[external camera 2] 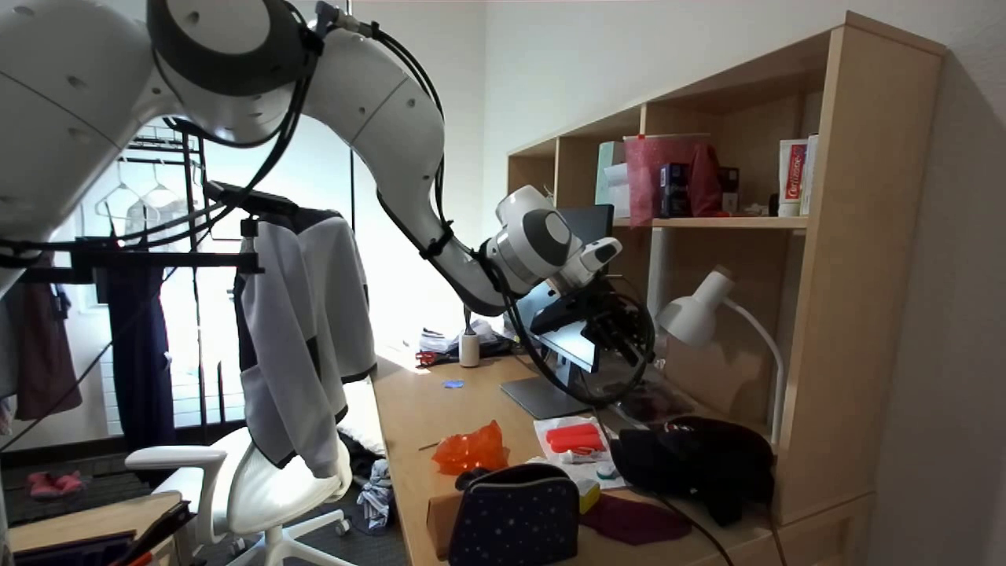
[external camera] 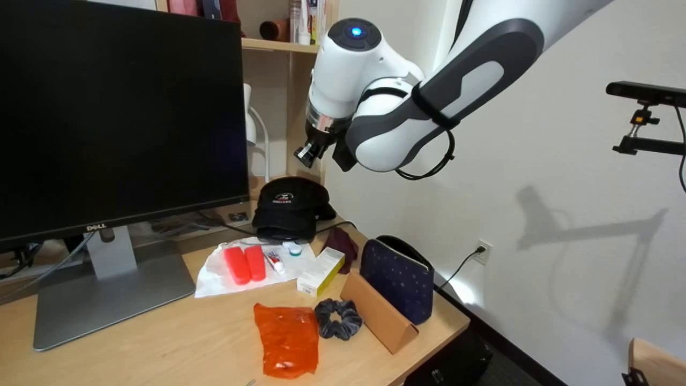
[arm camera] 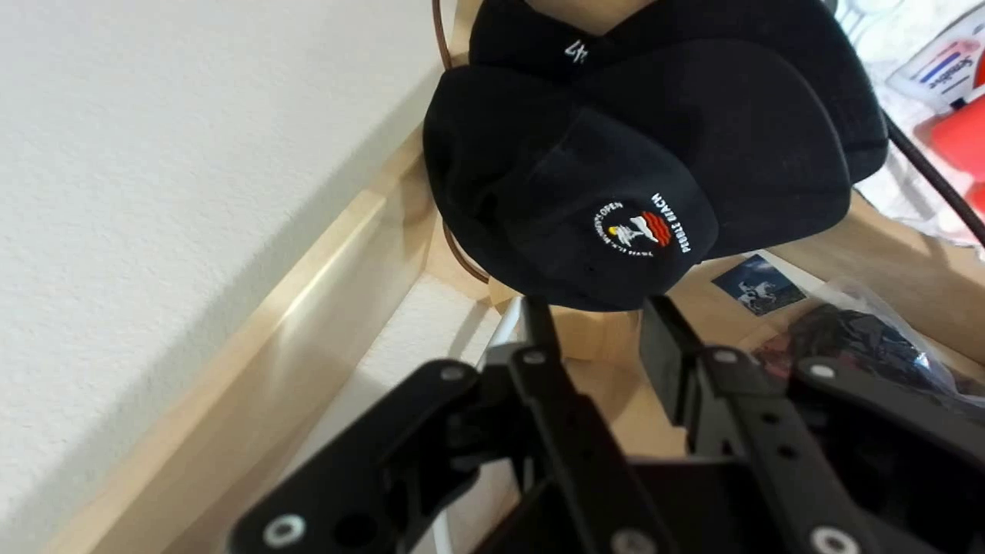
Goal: Pick up a cap and place it in the middle of the desk
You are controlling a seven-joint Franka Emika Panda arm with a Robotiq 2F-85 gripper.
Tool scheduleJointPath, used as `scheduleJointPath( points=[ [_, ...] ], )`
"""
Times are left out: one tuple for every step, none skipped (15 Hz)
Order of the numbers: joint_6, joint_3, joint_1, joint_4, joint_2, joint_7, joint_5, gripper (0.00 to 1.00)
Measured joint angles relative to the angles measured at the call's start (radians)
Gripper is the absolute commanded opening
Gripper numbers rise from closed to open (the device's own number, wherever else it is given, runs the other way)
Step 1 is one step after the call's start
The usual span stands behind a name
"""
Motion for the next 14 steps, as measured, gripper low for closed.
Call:
scheduleJointPath(
  points=[
    [-0.001, 0.001, 0.001, 0.001, 0.007, -0.001, -0.001, 0.73],
    [-0.002, 0.003, 0.001, 0.003, 0.017, -0.008, -0.003, 0.78],
    [-0.002, 0.007, 0.001, 0.007, 0.032, -0.02, -0.003, 0.85],
    [-0.002, 0.012, 0.001, 0.014, 0.049, -0.038, -0.004, 0.91],
    [-0.003, 0.017, 0.001, 0.025, 0.071, -0.058, -0.004, 0.99],
    [-0.009, 0.022, 0.001, 0.041, 0.096, -0.079, -0.004, 0.99],
    [-0.017, 0.027, 0.001, 0.06, 0.12, -0.099, -0.004, 1.0],
    [-0.027, 0.028, 0.003, 0.084, 0.146, -0.118, -0.005, 1.0],
    [-0.044, 0.028, 0.005, 0.111, 0.171, -0.134, -0.007, 1.0],
    [-0.063, 0.028, 0.006, 0.14, 0.197, -0.151, -0.009, 1.0],
    [-0.092, 0.023, 0.01, 0.171, 0.222, -0.157, -0.016, 1.0],
    [-0.122, 0.019, 0.014, 0.203, 0.246, -0.164, -0.023, 1.0],
    [-0.153, 0.018, 0.016, 0.237, 0.272, -0.174, -0.027, 1.0],
    [-0.182, 0.018, 0.016, 0.268, 0.297, -0.188, -0.029, 1.0]
  ],
)
